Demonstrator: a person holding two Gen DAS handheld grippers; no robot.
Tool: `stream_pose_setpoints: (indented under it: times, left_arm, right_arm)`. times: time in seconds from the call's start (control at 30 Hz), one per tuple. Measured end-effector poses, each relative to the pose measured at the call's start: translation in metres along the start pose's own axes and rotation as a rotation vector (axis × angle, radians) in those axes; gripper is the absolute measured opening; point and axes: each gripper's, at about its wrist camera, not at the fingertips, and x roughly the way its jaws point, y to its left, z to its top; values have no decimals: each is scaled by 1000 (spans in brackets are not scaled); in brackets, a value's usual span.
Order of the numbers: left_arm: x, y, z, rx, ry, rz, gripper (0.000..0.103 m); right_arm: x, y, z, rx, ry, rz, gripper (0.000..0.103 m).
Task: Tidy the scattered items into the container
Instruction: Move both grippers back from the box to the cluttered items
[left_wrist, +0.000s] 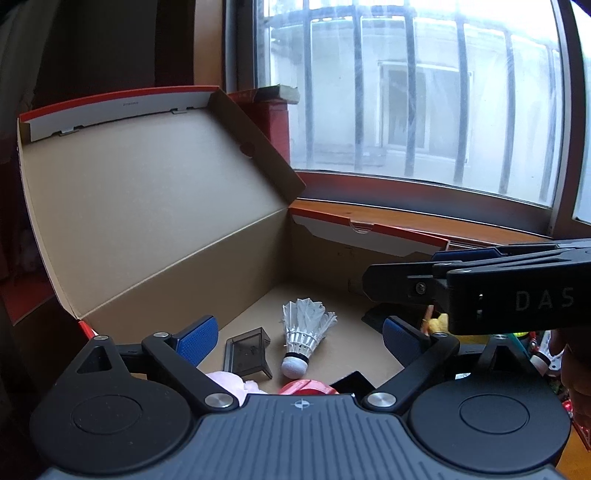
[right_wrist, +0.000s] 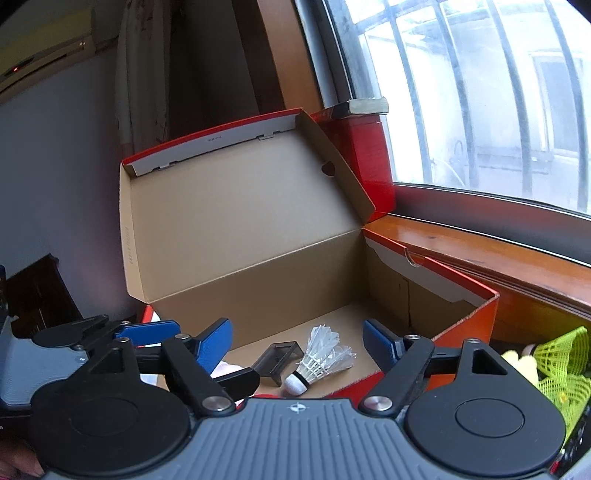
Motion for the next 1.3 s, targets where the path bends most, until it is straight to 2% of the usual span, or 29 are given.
stream_pose_setpoints:
  times: [0.3,0.47,0.97,1.3]
  left_arm:
    - [-12,-8,-6,7,-2,-34,101]
    - [-13,-23,-4,31,0,-80,101]
    - [-13,-107,-9,177,9,-263,103]
    - [-9,-158,-23,240,47,-342,103]
  right_arm:
    - [-37,7,-18,38,-45,-19,92]
    - [-66,-5,-29,81,-81,-66,95]
    - [-137,-53,-65,195,-118,-239,97]
    - [-180,-67,-92,193,-141,-346,97]
